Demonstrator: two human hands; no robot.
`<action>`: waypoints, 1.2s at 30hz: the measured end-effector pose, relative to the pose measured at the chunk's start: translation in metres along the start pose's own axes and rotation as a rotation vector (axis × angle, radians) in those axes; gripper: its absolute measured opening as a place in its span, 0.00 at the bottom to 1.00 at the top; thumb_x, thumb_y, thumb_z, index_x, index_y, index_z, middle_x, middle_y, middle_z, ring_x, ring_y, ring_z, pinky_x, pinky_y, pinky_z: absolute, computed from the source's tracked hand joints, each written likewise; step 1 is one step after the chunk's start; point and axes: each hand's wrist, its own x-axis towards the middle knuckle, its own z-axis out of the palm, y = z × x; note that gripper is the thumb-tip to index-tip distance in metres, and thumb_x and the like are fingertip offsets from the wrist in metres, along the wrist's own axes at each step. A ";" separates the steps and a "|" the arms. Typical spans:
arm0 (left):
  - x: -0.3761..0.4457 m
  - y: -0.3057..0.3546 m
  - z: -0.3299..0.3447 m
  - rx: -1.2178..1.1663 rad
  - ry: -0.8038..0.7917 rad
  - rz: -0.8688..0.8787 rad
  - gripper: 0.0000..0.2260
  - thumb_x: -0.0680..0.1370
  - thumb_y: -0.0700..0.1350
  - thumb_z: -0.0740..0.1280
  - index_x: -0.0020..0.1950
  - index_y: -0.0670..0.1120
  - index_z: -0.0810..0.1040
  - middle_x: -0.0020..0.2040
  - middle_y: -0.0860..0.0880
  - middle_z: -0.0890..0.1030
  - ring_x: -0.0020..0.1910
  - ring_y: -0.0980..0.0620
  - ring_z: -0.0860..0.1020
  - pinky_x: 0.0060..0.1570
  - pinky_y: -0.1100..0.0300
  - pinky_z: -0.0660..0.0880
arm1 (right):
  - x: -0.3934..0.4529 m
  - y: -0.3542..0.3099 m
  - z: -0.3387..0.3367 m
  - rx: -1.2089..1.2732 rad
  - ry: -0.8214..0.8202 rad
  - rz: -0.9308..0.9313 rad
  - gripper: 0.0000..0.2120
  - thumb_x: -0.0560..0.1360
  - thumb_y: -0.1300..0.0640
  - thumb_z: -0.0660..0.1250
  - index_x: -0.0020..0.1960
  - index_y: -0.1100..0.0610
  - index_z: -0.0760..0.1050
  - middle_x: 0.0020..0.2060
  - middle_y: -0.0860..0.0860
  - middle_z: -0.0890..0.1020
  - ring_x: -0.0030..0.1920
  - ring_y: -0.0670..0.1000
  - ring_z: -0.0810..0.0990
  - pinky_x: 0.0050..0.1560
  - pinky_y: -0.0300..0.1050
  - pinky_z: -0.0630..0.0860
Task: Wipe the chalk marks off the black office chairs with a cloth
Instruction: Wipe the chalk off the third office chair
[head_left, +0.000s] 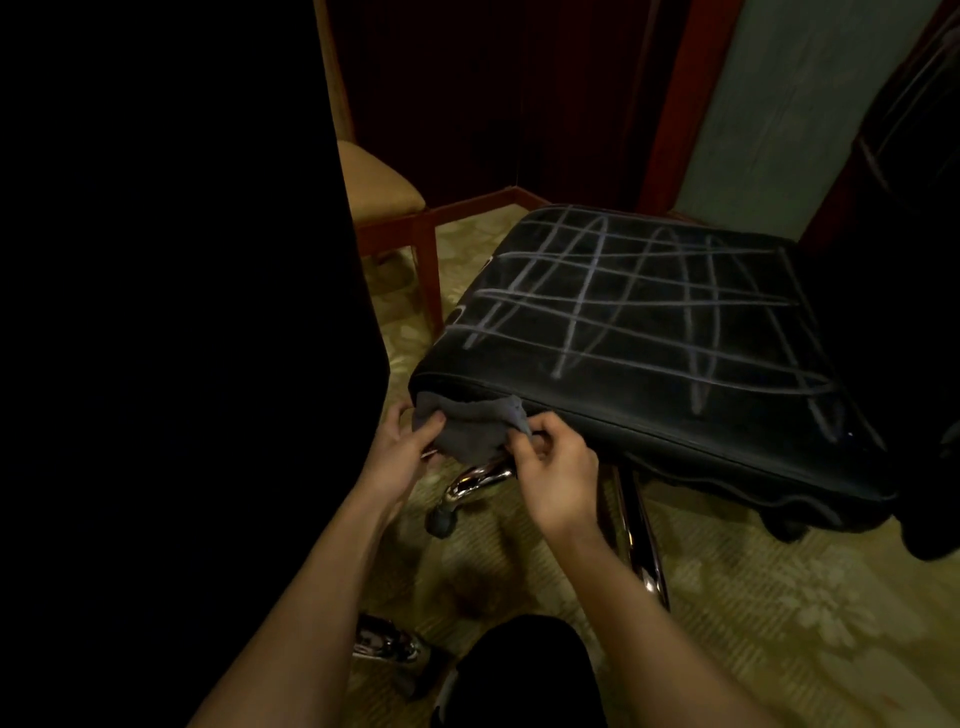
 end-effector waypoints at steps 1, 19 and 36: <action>-0.005 -0.005 0.000 0.030 0.010 0.019 0.18 0.81 0.38 0.66 0.69 0.43 0.68 0.60 0.43 0.81 0.56 0.49 0.83 0.49 0.56 0.81 | -0.005 0.003 -0.003 0.006 0.010 -0.013 0.02 0.79 0.57 0.68 0.48 0.52 0.79 0.31 0.44 0.81 0.33 0.40 0.79 0.40 0.36 0.76; -0.119 -0.051 0.093 0.134 0.547 0.344 0.08 0.80 0.46 0.70 0.55 0.48 0.73 0.42 0.58 0.80 0.35 0.68 0.79 0.35 0.71 0.72 | -0.058 0.025 -0.036 0.314 0.328 0.088 0.05 0.77 0.57 0.71 0.42 0.55 0.77 0.31 0.45 0.82 0.32 0.39 0.78 0.35 0.38 0.73; -0.109 -0.056 0.150 -0.231 0.568 0.163 0.10 0.81 0.40 0.67 0.62 0.41 0.74 0.51 0.43 0.82 0.47 0.49 0.82 0.35 0.69 0.77 | -0.036 0.038 -0.061 0.188 0.423 0.103 0.05 0.76 0.54 0.71 0.44 0.54 0.77 0.34 0.47 0.81 0.35 0.43 0.80 0.44 0.56 0.80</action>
